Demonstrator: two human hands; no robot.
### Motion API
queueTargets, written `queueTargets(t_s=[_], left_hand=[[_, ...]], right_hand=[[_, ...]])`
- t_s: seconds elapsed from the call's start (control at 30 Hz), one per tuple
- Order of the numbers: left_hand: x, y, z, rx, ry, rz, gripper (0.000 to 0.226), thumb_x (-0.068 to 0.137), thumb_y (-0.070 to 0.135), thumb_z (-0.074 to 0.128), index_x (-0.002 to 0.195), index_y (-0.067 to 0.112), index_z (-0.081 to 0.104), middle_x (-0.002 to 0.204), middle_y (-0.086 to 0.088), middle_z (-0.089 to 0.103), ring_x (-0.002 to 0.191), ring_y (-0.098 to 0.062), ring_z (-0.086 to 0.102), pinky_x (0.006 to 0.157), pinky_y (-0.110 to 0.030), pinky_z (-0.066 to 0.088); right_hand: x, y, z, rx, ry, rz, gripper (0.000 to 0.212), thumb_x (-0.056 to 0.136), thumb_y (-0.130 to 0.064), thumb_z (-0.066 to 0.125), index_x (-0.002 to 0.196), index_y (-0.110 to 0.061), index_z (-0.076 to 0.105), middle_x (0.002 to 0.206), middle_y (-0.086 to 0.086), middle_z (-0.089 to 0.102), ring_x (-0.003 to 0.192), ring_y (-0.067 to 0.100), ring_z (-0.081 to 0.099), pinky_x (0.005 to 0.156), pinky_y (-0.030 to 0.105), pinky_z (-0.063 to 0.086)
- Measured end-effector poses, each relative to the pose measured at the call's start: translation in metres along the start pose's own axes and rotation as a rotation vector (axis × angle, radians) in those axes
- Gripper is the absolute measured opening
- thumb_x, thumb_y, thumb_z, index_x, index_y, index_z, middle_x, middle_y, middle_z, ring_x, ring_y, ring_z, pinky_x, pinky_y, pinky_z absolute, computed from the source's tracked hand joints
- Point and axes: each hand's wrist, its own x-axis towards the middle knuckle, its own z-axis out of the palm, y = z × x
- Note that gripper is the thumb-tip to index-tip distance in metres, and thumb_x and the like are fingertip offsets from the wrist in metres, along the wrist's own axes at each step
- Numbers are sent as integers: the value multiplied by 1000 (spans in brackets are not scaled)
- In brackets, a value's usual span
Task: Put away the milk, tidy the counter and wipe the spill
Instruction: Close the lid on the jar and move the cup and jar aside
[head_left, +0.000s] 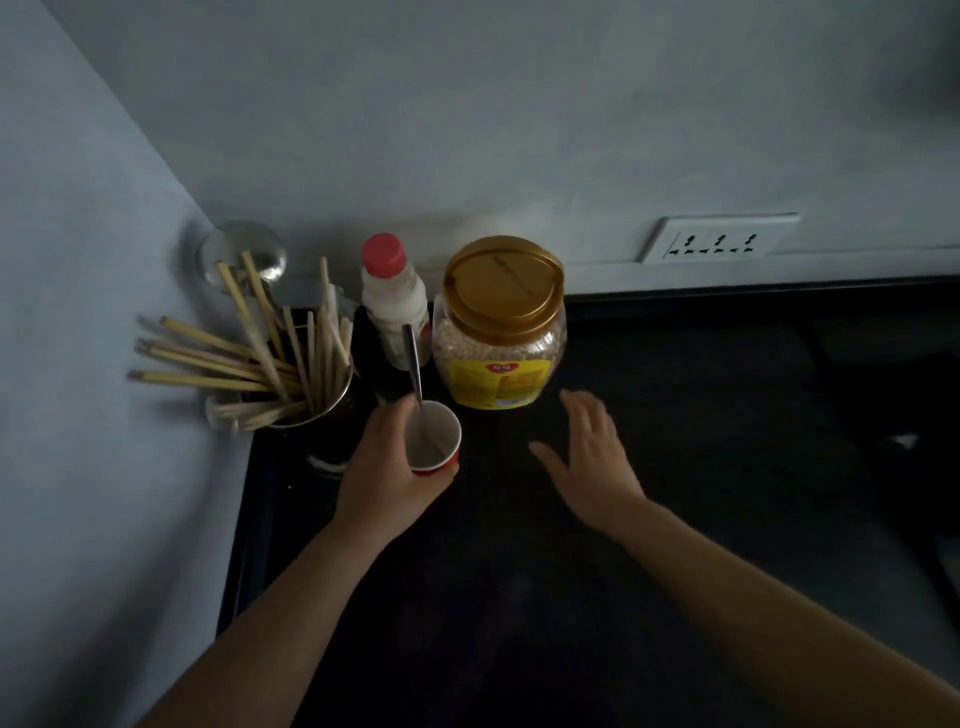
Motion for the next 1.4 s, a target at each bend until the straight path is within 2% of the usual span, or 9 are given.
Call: queueTargets(t_s=[0.17,0.37,0.57,0.73,0.9,1.0,1.2,1.3,1.4], left_hand=[[11,-3,11,51,-13,13,78,66,33,81,132,19,42,125,0,47,112,-14,50,88,-29,47],[21,-8,18,29,7,6,82,67,28,81,136,15,39,131,-5,47,120,-17,48,94,-33,47],[12,-7,16,39,23,-25,100,67,26,82,146,12,22,147,-10,35,132,-17,35,101,-27,33],[-20,-16,3,91,58,-5,89,74,30,75,145,11,25,146,-8,37,132,-15,37,101,-25,33],[-57,-45,-2,157,-12,-16,72,81,34,67,142,17,32,146,-1,39,135,-13,35,106,-28,35],[-68,-66,-1,243,-53,-58,67,84,35,63,141,14,35,146,-6,40,136,-18,35,107,-28,32],[-79,-87,6,429,-105,-8,60,89,46,43,141,16,37,151,-10,31,141,-26,27,111,-46,28],[-86,-94,12,428,-118,-15,62,90,50,29,145,20,28,156,-7,20,144,-21,11,113,-45,14],[-87,-98,15,450,-113,-18,61,91,49,28,145,21,26,157,-6,19,144,-20,11,113,-44,12]], right_hand=[[-6,19,35,-235,-185,-28,80,88,-55,46,147,-20,6,157,4,-2,144,23,-4,116,43,7],[-10,27,46,-282,-183,-60,79,89,-59,38,147,-23,-2,156,2,-14,142,20,-17,113,41,-5],[-8,25,42,-266,-191,-52,79,88,-59,39,147,-22,2,157,2,-9,143,20,-12,116,42,0],[-2,-8,20,-90,-48,-106,72,89,-52,47,145,-15,19,154,5,18,142,18,12,116,37,16],[4,-66,-1,93,4,-355,55,91,-40,52,137,-17,34,140,0,42,129,15,36,94,20,30],[10,-90,4,120,-61,-391,53,91,-35,53,137,-18,34,138,1,44,126,16,39,89,22,30],[25,-109,22,141,-71,-289,45,88,-32,56,127,-14,43,128,6,50,117,23,47,95,38,42],[26,-108,28,75,-58,-276,45,87,-33,57,127,-16,44,130,5,47,119,23,45,97,38,41],[24,-105,30,86,-59,-254,49,87,-30,58,131,-16,41,136,4,42,123,22,42,99,35,38]])
